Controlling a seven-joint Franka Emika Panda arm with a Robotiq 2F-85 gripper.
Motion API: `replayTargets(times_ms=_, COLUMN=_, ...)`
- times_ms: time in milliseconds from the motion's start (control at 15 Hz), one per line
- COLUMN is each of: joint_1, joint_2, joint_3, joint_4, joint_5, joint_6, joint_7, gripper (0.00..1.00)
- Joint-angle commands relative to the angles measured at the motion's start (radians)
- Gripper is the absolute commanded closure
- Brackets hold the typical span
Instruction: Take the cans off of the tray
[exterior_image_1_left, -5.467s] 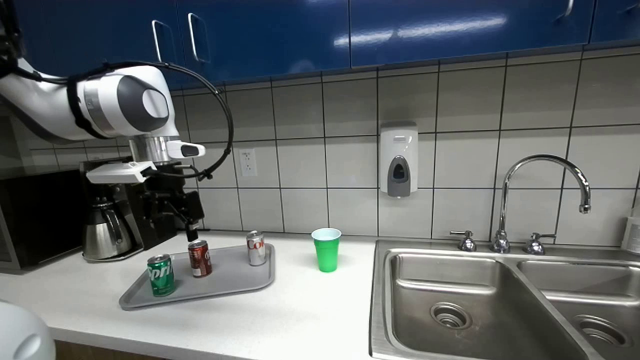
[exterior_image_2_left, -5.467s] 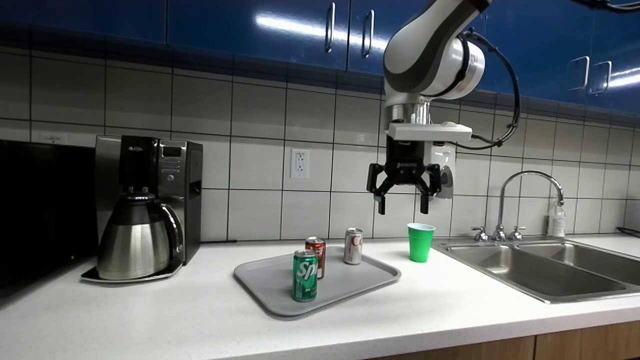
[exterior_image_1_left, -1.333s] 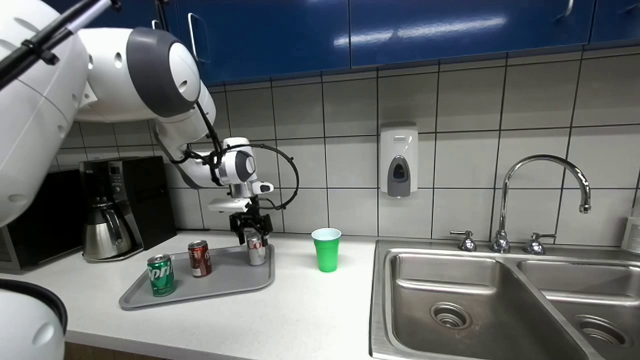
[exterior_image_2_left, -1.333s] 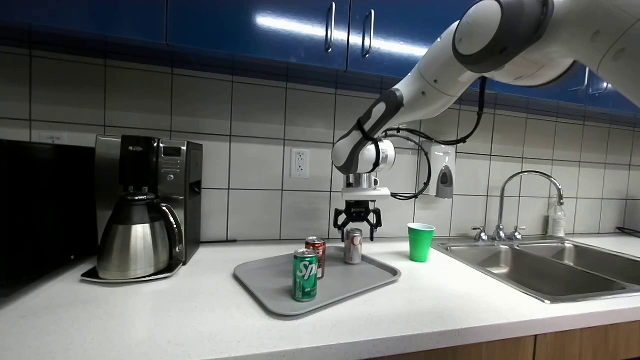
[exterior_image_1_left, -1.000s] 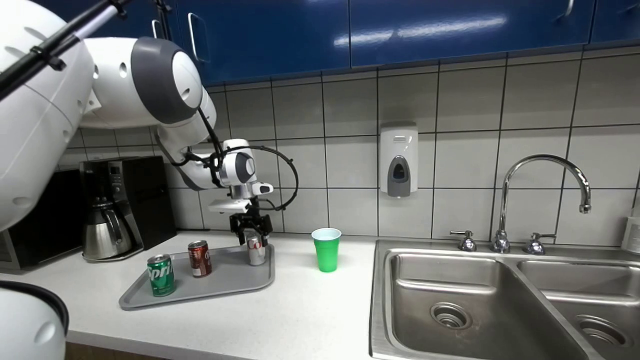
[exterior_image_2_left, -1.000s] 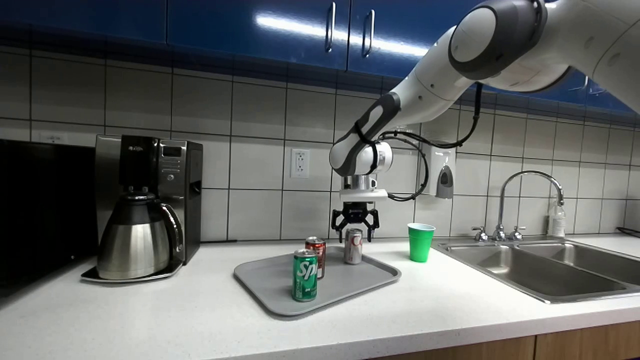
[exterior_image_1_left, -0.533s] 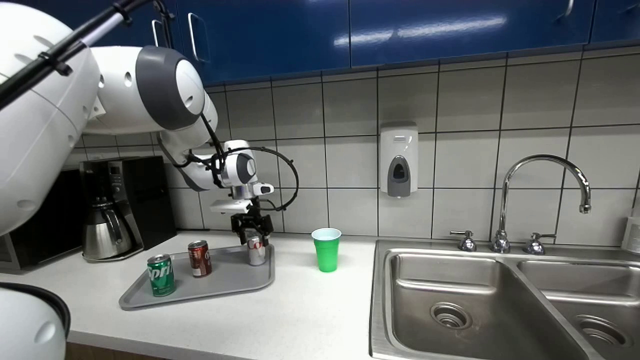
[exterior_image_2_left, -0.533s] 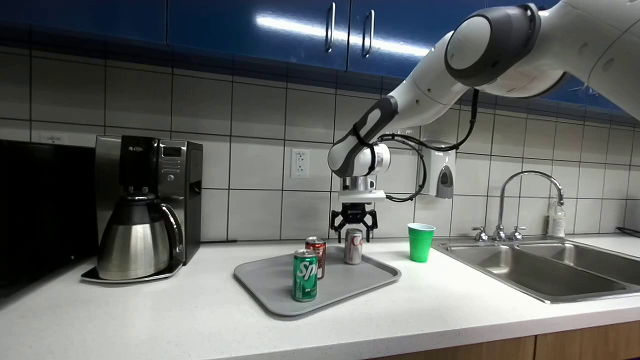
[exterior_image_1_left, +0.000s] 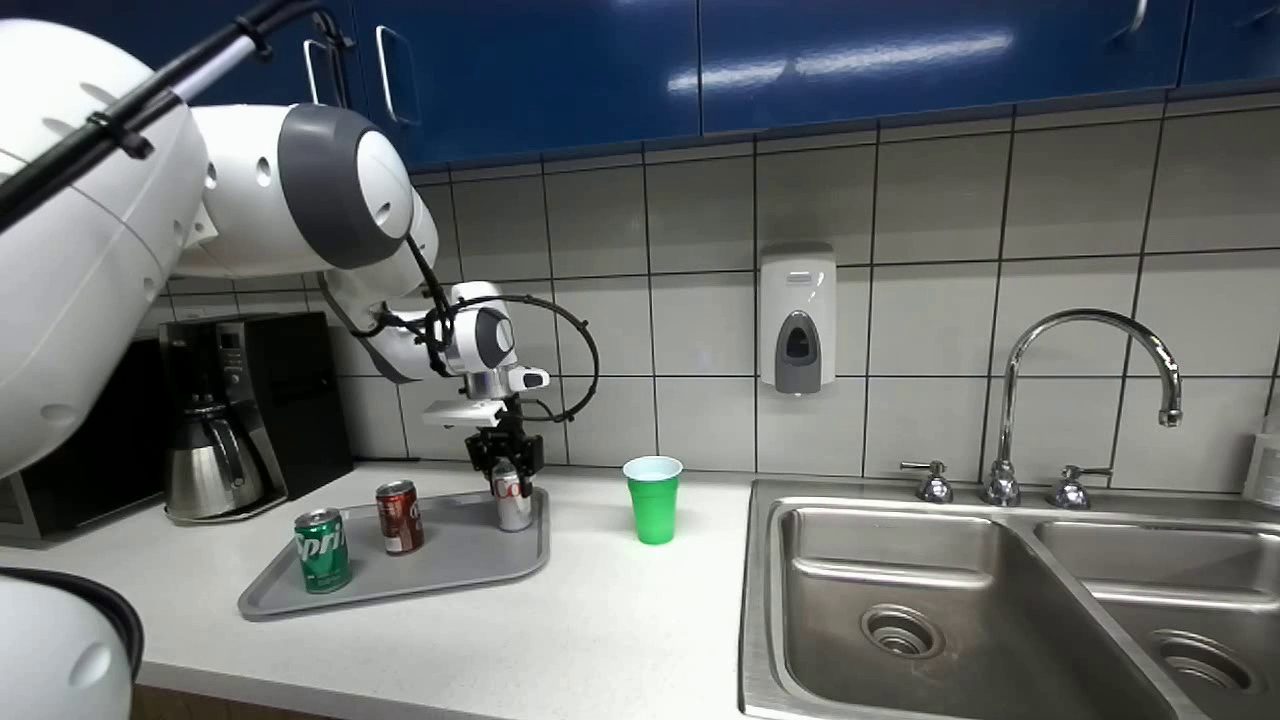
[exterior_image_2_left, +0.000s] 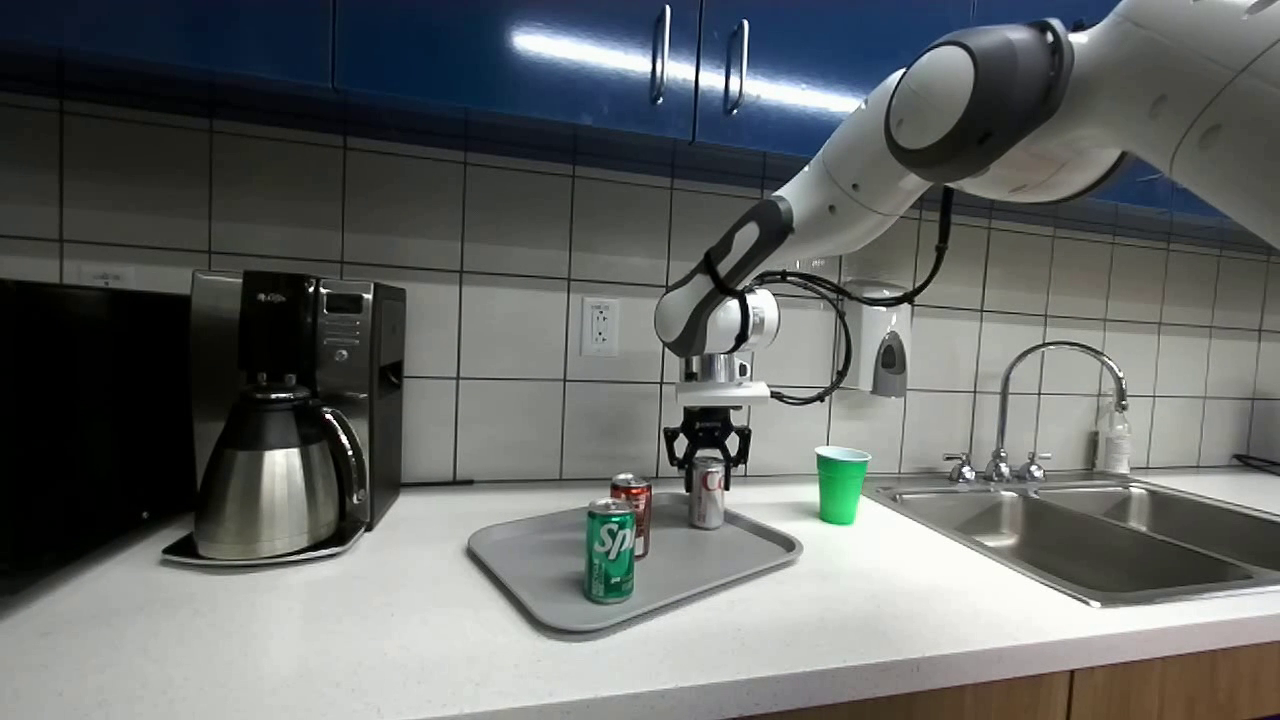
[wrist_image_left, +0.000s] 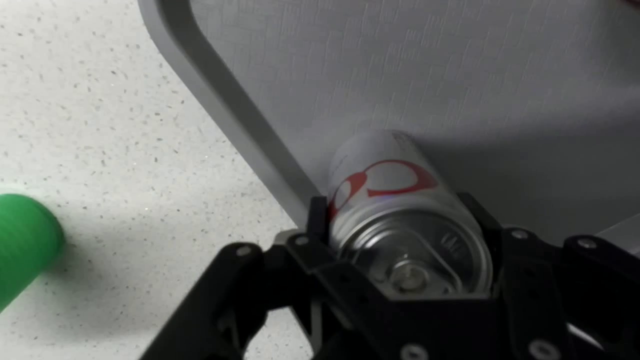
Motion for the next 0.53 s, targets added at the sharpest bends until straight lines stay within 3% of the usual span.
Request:
replayTargets(times_ms=0, joint_1=0.014, joint_2=0.012, joint_3=-0.015, joint_4=0.044, joint_5=0.001, joint_6=-0.043, joint_7=0.025, gripper=0.61)
replayTargets(times_ms=467, joint_1=0.007, joint_2=-0.043, joint_3=-0.003, joint_4=-0.015, joint_5=0.023, joint_6=0.003, joint_7=0.018, gripper=0.61)
